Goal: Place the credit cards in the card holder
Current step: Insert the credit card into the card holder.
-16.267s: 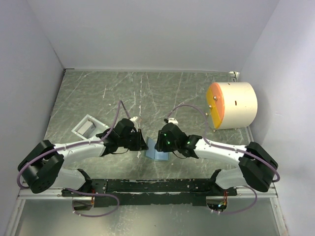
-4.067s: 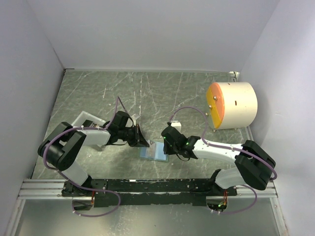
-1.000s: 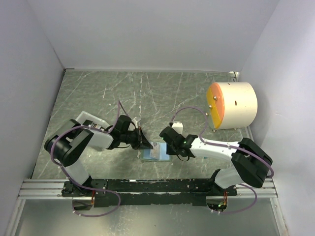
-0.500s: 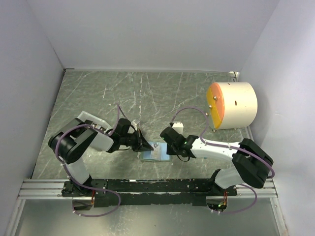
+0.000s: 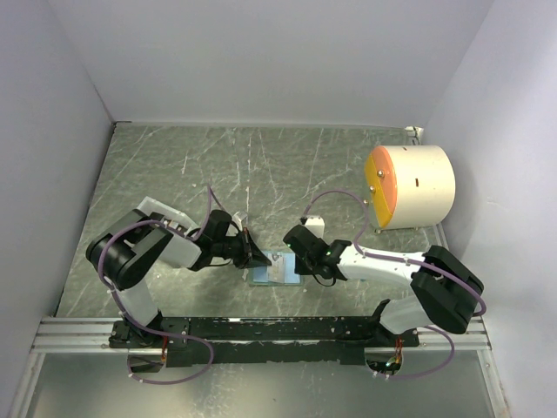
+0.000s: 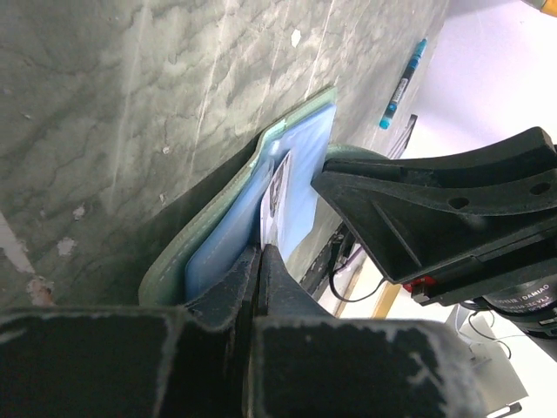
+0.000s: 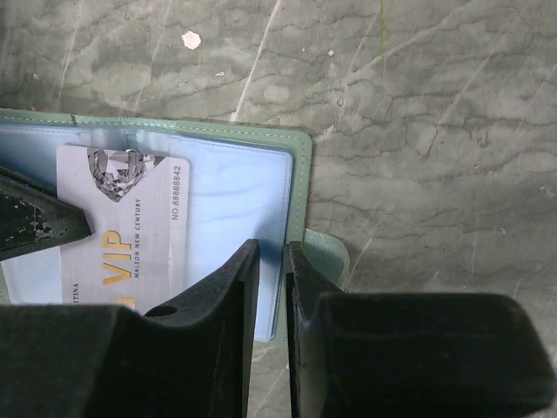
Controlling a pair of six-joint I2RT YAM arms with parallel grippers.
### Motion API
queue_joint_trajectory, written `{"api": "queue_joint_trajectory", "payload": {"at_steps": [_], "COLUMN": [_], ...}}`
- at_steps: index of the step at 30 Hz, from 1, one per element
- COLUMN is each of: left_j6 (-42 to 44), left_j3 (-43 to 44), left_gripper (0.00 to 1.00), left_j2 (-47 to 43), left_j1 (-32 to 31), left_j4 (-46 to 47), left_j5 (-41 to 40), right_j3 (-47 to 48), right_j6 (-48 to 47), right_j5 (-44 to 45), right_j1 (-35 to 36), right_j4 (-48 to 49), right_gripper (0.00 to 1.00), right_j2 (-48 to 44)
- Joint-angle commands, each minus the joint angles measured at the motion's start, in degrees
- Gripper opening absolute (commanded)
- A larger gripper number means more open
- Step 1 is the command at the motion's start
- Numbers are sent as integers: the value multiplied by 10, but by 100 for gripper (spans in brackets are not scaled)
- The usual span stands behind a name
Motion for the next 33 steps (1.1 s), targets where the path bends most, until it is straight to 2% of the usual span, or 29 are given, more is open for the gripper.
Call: {"api": "queue_joint_trajectory", "payload": {"at_steps": [1, 28, 33], "left_j6": [19, -8, 4], "left_j3": [3, 2, 17], "left_gripper": [7, 7, 16], "left_j2": [7, 11, 5], "left_j1": [-5, -35, -45], "left_j4": [-12, 19, -11], "left_j5": [-33, -68, -76], "right_j3": [-20, -22, -19], "right_j6": [-1, 3, 3], "right_j5": [16, 12, 10], "right_j1": [-1, -1, -1], "right_j4": [-10, -6, -8], "right_gripper": [17, 17, 17], "right_j2": [9, 10, 10]}}
